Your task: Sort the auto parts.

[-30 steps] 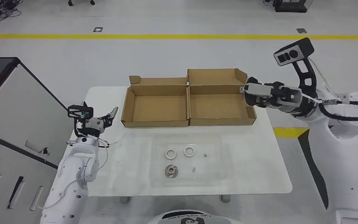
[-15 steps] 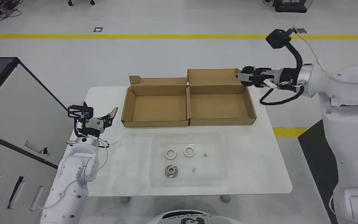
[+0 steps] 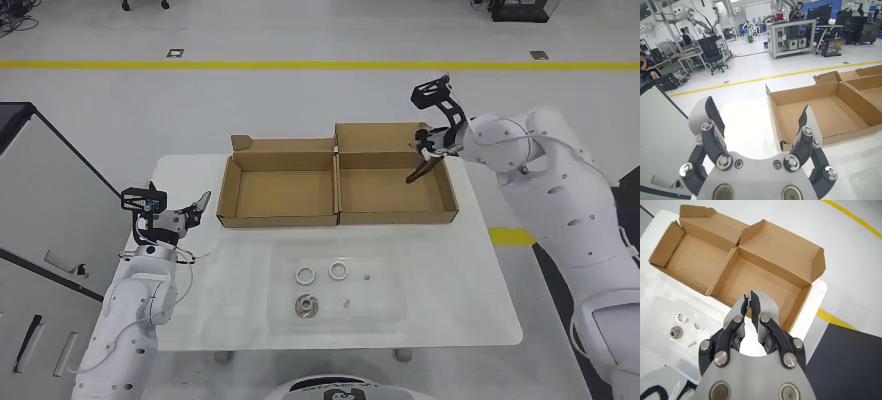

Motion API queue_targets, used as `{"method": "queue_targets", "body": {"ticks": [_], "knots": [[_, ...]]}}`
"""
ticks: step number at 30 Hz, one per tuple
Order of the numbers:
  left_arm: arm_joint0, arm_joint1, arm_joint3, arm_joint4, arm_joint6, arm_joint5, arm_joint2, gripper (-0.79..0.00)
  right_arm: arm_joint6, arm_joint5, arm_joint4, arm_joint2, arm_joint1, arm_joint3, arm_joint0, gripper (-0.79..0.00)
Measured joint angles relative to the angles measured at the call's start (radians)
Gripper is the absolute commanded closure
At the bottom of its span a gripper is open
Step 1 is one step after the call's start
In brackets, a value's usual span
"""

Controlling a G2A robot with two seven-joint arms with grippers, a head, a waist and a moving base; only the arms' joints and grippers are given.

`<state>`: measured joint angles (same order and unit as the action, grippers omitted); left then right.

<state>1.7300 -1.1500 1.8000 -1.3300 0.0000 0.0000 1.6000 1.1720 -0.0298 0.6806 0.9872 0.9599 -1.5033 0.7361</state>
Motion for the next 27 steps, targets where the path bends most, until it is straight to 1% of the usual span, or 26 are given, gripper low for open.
{"method": "queue_targets", "body": {"ticks": [5, 11, 20, 27], "knots": [[0.0, 0.0, 0.0, 0.0, 0.0, 0.0, 0.0, -0.785, -0.045, -0.007, 0.039, -0.068, 0.022, 0.114, -0.017, 0.0], [0.0, 0.0, 0.0, 0.0, 0.0, 0.0, 0.0, -0.785, -0.069, -0.02, 0.086, -0.147, 0.052, 0.246, -0.036, 0.0], [0.0, 0.0, 0.0, 0.0, 0.0, 0.0, 0.0, -0.785, -0.077, -0.013, 0.101, -0.247, 0.107, 0.428, -0.075, 0.0], [0.0, 0.0, 0.0, 0.0, 0.0, 0.0, 0.0, -0.785, -0.101, -0.021, 0.096, -0.298, 0.149, 0.564, -0.09, 0.0]]}}
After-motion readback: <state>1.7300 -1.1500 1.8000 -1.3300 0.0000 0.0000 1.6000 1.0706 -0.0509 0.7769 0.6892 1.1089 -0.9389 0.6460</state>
